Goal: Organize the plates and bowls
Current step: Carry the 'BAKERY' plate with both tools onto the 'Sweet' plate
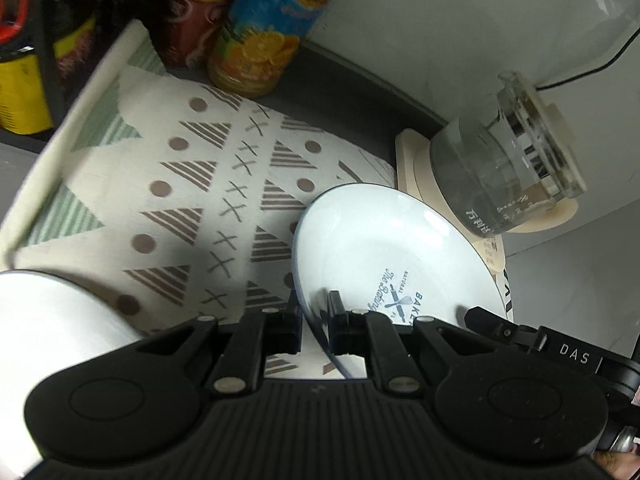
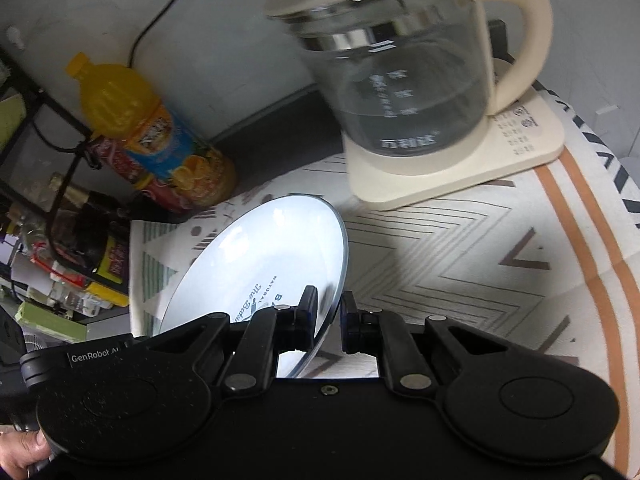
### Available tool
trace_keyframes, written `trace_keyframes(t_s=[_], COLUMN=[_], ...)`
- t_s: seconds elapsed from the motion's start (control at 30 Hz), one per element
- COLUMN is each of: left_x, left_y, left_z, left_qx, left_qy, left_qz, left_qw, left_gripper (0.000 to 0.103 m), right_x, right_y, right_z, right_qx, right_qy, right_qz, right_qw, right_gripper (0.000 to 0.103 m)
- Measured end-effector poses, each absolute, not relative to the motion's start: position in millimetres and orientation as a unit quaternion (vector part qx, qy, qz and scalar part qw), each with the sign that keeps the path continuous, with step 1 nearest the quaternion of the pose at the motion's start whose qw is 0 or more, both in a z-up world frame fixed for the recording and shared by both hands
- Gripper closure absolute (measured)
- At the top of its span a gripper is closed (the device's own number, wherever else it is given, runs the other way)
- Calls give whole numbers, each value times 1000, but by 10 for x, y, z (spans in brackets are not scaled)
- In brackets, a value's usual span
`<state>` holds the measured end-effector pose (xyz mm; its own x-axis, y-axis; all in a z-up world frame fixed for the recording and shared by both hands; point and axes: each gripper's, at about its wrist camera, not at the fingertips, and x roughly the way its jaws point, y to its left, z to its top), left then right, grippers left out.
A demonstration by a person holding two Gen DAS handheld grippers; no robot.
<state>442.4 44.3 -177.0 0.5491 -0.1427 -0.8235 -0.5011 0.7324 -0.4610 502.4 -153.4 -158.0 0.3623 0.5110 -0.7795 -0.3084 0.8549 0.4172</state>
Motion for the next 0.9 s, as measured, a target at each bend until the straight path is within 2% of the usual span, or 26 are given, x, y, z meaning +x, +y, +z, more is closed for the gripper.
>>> trace_keyframes(t_s=[0.9], left_x=[2981], left_y=[1111], left_z=[-1464], left_qx=[-372], left_qy=[422], left_qz=[183], left_qw=[806], left_gripper=[93], right_x=[3959], right_y=[-637], right_z=[-1512], right_qx=[53], right_qy=[500], right_qz=[316], right_qw=[804], right_gripper=[91])
